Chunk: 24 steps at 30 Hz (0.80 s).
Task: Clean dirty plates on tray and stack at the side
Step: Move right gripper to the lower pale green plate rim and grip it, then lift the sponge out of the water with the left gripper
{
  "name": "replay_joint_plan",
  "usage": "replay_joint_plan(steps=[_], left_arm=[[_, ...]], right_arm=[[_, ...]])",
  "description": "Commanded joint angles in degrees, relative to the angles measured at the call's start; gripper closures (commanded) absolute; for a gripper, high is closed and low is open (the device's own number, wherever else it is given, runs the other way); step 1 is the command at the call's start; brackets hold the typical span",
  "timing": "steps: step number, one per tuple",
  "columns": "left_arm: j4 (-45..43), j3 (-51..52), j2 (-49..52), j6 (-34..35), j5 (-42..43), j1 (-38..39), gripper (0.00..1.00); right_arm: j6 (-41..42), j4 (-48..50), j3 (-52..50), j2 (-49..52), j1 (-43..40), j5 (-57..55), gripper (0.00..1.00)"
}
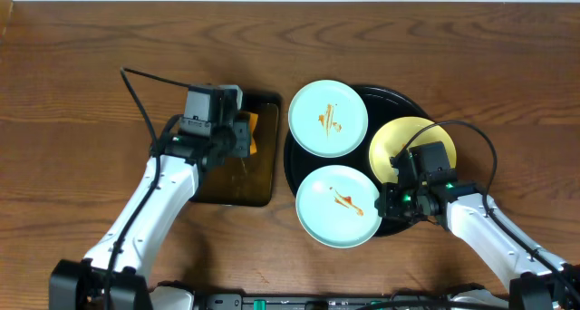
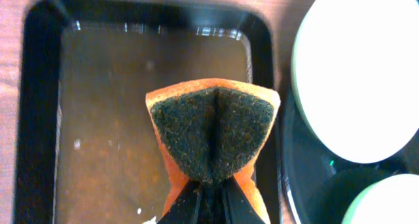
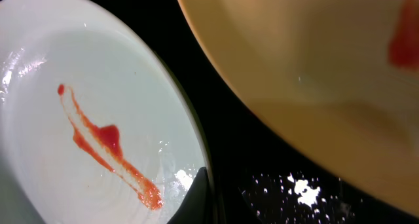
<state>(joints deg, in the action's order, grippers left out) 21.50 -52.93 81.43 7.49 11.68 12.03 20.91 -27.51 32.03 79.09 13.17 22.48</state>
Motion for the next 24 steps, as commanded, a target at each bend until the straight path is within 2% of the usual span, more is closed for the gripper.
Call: replay_joint_plan(steps=[1, 6, 24], left_arm=[[-3.26, -0.46, -4.7, 0.26, -0.15, 0.04, 0.93], [-7.08, -0.46, -9.25, 0.26, -2.27, 0.04, 0.92], [-5.35, -0.46, -9.2, 0.28, -2.25, 0.07, 0.92]], right_arm=[[0.31, 0.61, -0.44, 0.11, 0.44, 0.24, 0.99], [0.31, 1.03, -0.42, 0.11, 0.44, 0.24, 0.99], [0.31, 1.2, -0.44, 0.11, 0.44, 0.24, 0.99]])
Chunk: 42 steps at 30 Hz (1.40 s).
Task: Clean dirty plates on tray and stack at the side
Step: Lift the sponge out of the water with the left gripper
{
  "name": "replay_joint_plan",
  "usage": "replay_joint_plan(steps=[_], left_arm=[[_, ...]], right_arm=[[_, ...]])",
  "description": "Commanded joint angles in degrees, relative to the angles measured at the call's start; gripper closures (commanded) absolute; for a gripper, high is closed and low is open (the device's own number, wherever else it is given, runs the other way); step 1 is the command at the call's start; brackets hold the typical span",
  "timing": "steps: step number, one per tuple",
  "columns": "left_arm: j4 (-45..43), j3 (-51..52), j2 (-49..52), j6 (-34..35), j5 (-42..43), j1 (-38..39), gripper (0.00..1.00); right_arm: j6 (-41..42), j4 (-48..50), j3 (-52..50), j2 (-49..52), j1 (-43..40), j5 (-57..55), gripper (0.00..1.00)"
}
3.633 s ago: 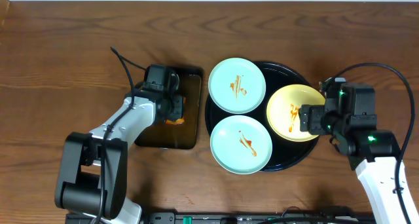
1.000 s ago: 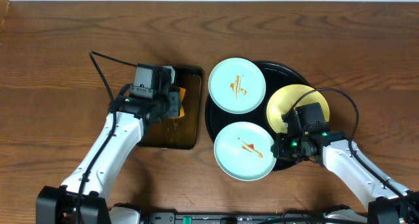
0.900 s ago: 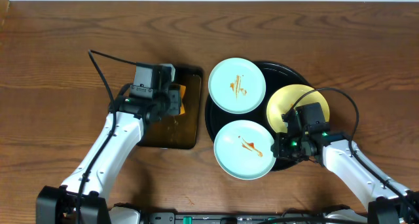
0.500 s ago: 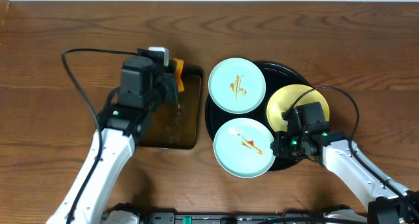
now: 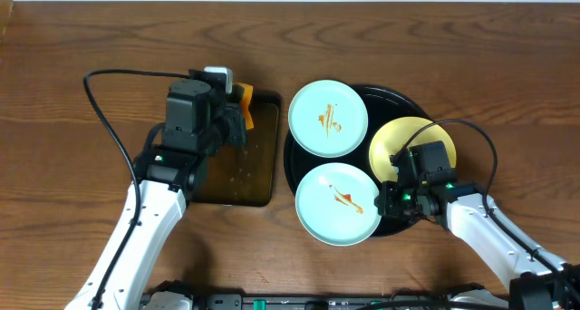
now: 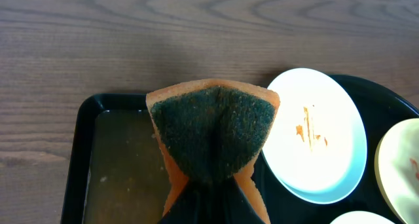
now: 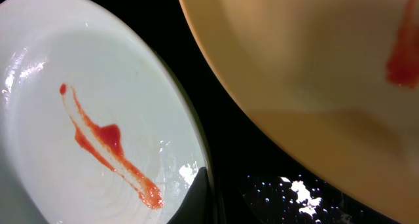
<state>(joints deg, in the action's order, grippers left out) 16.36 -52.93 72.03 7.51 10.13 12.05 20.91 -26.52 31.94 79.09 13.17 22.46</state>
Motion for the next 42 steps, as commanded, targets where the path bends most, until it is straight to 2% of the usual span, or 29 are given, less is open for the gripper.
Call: replay_joint_plan(steps=[1, 8, 18, 30, 39, 42], left_arm=[[-0.22, -0.46, 0.2, 0.28, -0.7, 0.04, 0.92], [-0.11, -0.44, 0.22, 0.42, -0.46, 0.04, 0.93], [3.61, 0.35, 7.37, 10.78, -0.26, 2.56, 0.93], [3.96, 0.35, 20.11, 11.3, -0.13, 9.57, 0.93], [3.93, 0.35, 21.64, 13.16, 0.0, 9.9, 0.93], [3.43, 0.35, 21.64, 13.38, 4.2, 9.9, 0.92]], right_arm=[[0.31, 0.2, -0.35, 0.11, 0.44, 0.26, 0.99], [0.31, 0.2, -0.35, 0.11, 0.44, 0.26, 0.99], [0.33, 0.24, -0.35, 0.11, 0.44, 0.28, 0.99], [0.31, 0.15, -0.33, 0.11, 0.44, 0.31, 0.99], [0.31, 0.15, -0.35, 0.11, 0.44, 0.31, 0.99], [0.31, 0.13, -0.35, 0.11, 0.44, 0.31, 0.99]])
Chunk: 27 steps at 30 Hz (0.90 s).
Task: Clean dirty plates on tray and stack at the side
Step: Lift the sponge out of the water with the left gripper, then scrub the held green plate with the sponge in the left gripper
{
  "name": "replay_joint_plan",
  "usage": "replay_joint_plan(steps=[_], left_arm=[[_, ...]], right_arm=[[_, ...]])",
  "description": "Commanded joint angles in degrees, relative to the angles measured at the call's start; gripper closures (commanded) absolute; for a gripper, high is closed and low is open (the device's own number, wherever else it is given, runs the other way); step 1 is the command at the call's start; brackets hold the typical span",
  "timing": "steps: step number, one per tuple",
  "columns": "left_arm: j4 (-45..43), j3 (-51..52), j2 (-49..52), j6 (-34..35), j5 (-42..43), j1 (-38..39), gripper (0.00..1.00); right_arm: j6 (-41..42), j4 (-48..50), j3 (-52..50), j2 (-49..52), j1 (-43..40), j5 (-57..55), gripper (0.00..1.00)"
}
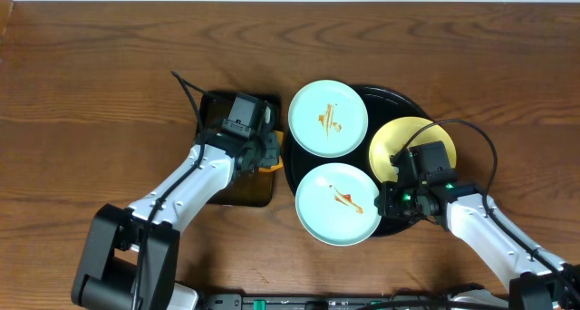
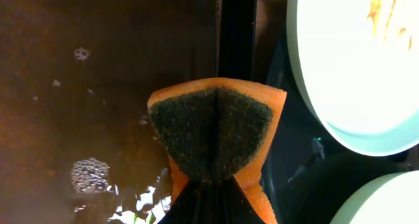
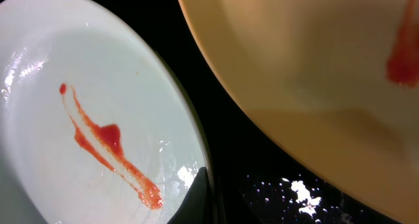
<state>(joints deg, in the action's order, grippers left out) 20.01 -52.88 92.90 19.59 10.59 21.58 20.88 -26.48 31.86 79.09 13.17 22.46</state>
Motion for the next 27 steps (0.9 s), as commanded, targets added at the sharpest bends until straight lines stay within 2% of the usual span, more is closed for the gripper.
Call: replay_joint_plan(steps=[1, 6, 14, 20, 27], left_arm=[[-0.46, 0.31, 0.76, 1.29, 5.25, 0.37, 0.93], [-1.79, 0.31, 0.76, 1.31, 8.55, 0.42, 0.92], [-2.08, -0.17, -0.42, 0.83, 7.54, 0.2, 0.92], [-0.98, -0.94, -6.99, -1.95, 4.2, 0.22, 0.92], [-2.36, -0.92, -11.19, -1.77, 12.48, 3.41, 0.92]], right_arm=[[0.33, 0.09, -0.26, 0.11, 0.44, 0.31, 0.99], [0.33, 0.09, -0.24, 0.11, 0.44, 0.31, 0.99], [0.33, 0.02, -0.26, 0.11, 0.44, 0.31, 0.99], [0.33, 0.04, -0.24, 0.11, 0.44, 0.28, 0.99], [0.33, 0.17, -0.26, 0.11, 0.44, 0.28, 0.99]])
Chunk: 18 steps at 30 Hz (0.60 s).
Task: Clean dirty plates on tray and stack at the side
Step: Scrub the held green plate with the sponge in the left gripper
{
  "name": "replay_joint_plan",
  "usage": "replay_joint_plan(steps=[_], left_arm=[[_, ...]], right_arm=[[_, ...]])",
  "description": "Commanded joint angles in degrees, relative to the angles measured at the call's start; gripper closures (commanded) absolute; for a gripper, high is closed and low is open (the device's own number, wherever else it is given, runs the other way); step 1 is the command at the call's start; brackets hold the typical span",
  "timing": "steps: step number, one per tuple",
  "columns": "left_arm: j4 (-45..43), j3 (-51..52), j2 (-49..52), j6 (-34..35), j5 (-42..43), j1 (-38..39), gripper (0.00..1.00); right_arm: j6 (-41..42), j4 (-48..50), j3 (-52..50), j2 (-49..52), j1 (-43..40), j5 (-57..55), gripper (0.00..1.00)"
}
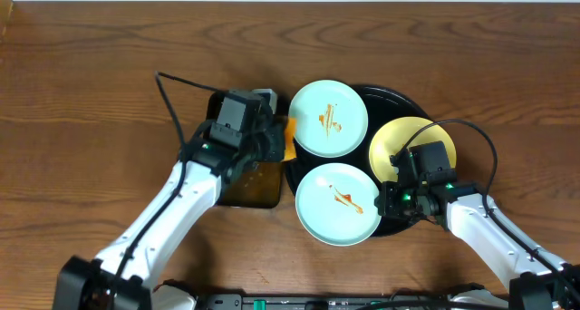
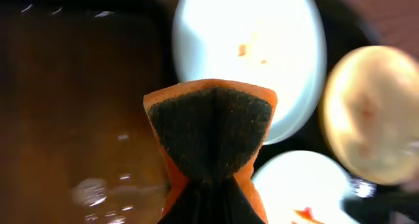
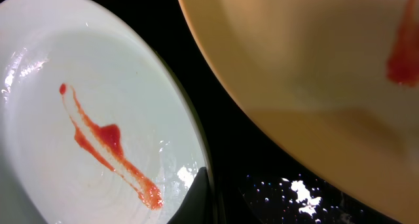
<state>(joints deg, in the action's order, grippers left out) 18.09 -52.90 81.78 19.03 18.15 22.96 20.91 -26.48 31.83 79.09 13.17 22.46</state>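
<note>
Three dirty plates lie on the round black tray (image 1: 391, 100): a far mint plate (image 1: 328, 118) with orange smears, a near mint plate (image 1: 337, 204) with a ketchup streak (image 3: 108, 145), and a yellow plate (image 1: 412, 145). My left gripper (image 1: 279, 140) is shut on a folded orange sponge (image 2: 211, 129), its dark scouring side up, and hangs between the basin and the far mint plate (image 2: 249, 54). My right gripper (image 1: 388, 204) is shut on the right rim of the near mint plate (image 3: 98, 119), with one dark finger (image 3: 200, 198) lying over that rim.
A black rectangular basin (image 1: 237, 190) of brownish water (image 2: 78, 106) sits left of the tray. The yellow plate (image 3: 314, 67) overlaps the tray just beyond my right gripper. Wooden tabletop (image 1: 91, 74) lies all around.
My left gripper with the sponge has moved from low over the basin's right part up and toward the tray, beside the far mint plate. The right gripper has not moved.
The sponge was held over the basin's water, then high above the basin's far edge, then low at the basin's right side near bubbling water. Now it hangs at the tray's left edge. All along my right gripper stayed on the near plate's rim.
</note>
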Motion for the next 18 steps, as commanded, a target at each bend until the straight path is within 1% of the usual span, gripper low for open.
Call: replay_joint_plan(steps=[1, 4, 5, 8, 12, 14, 18], left_arm=[[-0.79, -0.9, 0.26, -0.63, 5.49, 3.32, 0.93], [-2.56, -0.9, 1.57, 2.14, 5.44, 7.43, 0.92], [-3.48, -0.9, 2.27, 4.31, 5.44, 9.05, 0.92], [-6.16, -0.9, 4.46, 12.33, 5.44, 12.96, 0.93], [-8.68, -0.9, 7.72, 26.95, 5.42, 17.07, 0.93], [-9.51, -0.87, 9.42, 32.89, 5.42, 18.64, 0.92], [-11.39, -0.85, 12.5, 40.26, 5.46, 20.72, 0.92]], right_arm=[[0.31, 0.22, -0.24, 0.11, 0.44, 0.28, 0.99], [0.31, 0.28, -0.24, 0.11, 0.44, 0.28, 0.99], [0.31, 0.28, -0.22, 0.11, 0.44, 0.31, 0.99], [0.31, 0.13, -0.22, 0.11, 0.44, 0.28, 0.99], [0.33, 0.13, -0.24, 0.11, 0.44, 0.31, 0.99], [0.31, 0.13, -0.24, 0.11, 0.44, 0.28, 0.99], [0.31, 0.07, -0.24, 0.11, 0.44, 0.31, 0.99]])
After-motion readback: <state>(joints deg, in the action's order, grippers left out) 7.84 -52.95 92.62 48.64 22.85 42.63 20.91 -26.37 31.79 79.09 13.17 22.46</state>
